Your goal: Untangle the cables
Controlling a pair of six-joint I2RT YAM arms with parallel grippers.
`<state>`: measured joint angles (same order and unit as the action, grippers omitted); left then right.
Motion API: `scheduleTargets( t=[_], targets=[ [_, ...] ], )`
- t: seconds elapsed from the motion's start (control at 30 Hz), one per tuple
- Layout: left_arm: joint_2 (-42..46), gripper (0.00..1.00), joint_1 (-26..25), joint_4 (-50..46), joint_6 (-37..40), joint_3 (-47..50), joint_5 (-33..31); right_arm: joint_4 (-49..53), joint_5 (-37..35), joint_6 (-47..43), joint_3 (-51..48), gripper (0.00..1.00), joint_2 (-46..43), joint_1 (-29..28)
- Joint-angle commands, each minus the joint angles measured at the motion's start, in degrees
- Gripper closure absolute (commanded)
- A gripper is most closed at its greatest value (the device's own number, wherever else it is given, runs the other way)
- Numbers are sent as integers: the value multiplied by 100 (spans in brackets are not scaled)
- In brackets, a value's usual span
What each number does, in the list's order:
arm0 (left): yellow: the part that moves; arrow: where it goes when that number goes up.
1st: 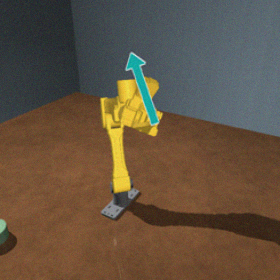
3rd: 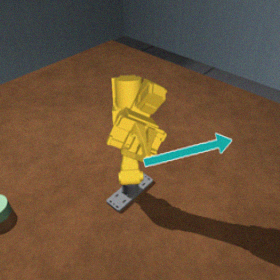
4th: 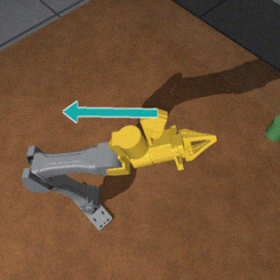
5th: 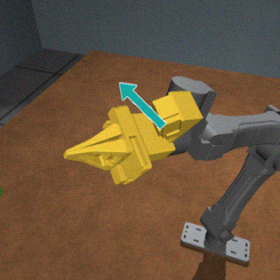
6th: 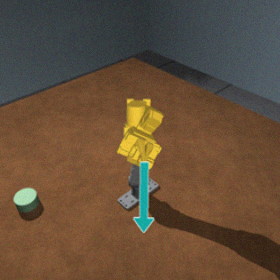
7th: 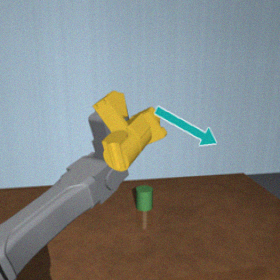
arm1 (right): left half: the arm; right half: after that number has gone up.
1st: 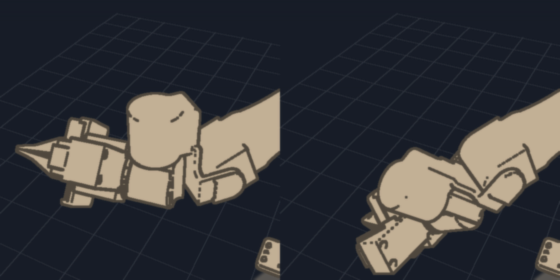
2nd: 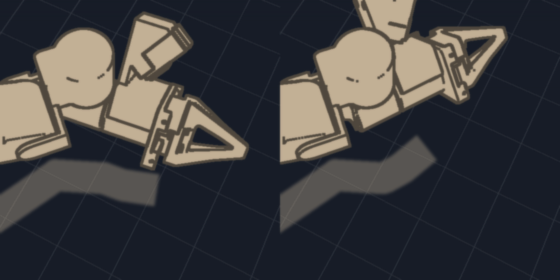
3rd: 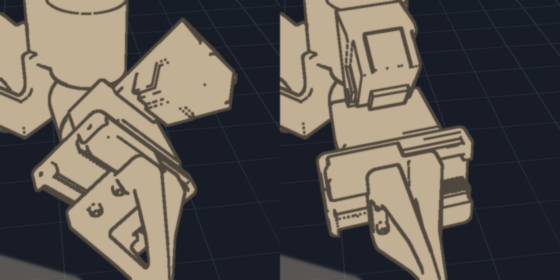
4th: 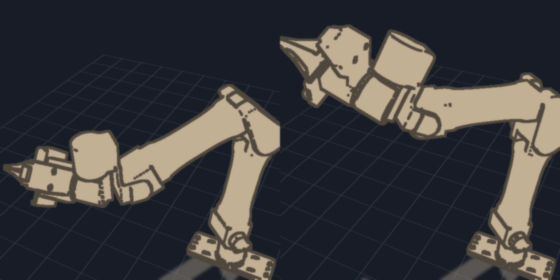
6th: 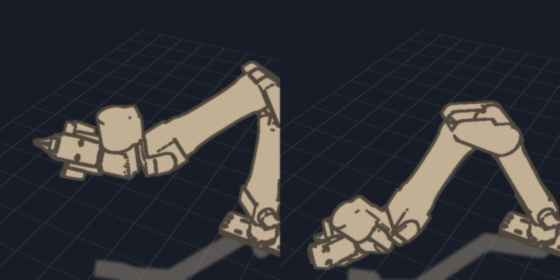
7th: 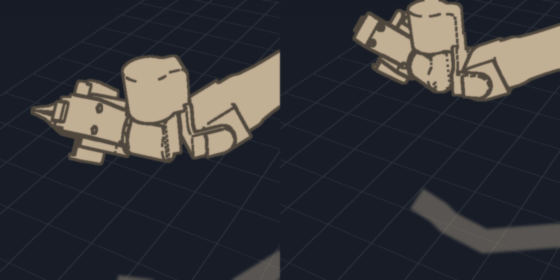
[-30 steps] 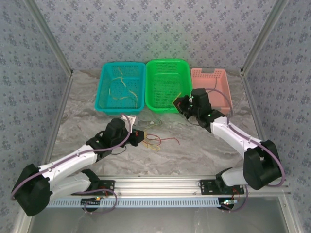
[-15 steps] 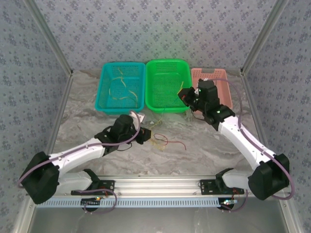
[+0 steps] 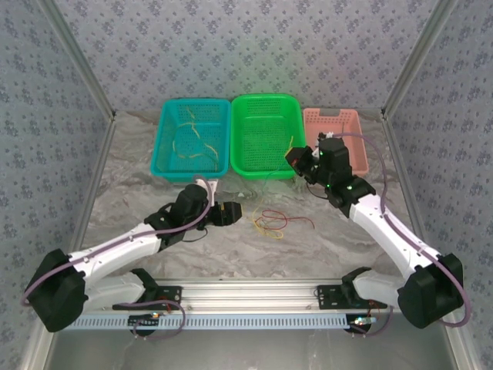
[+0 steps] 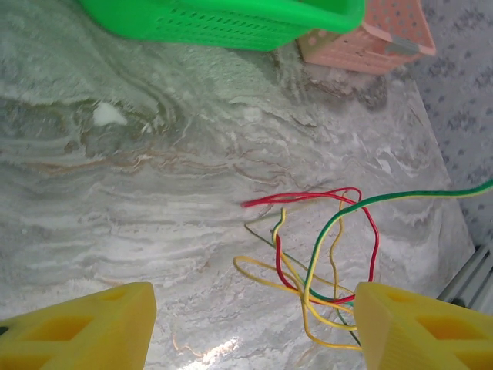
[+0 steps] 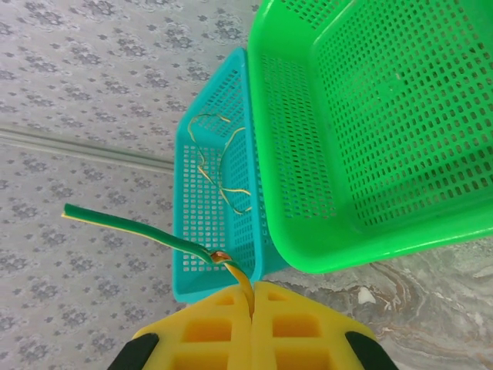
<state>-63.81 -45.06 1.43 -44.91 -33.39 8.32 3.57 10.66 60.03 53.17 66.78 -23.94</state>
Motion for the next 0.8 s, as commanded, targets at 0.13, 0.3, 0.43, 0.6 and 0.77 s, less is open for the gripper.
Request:
scheduleTargets(
  t=[0.13,0.3,0.43,0.6,0.77],
  targets=[
    [-712,30,358,189,-2284,0,366,-869,1077,-550,-65,100,-262,207],
    [-1231,24,304,1069,-3271,-4,738,-1075,1400,-672,-118,100,-324,295],
    [-1498,25,136,1796,-3866,35,786,-1324,1551,-617,-188,100,-307,304],
    [-1696,25,3,2151,-4251,-60,761,-1652,1698,-487,-294,100,-288,303],
    [-2076,27,-66,2683,-4592,-135,866,-2068,1900,-328,-376,100,-302,299]
  ],
)
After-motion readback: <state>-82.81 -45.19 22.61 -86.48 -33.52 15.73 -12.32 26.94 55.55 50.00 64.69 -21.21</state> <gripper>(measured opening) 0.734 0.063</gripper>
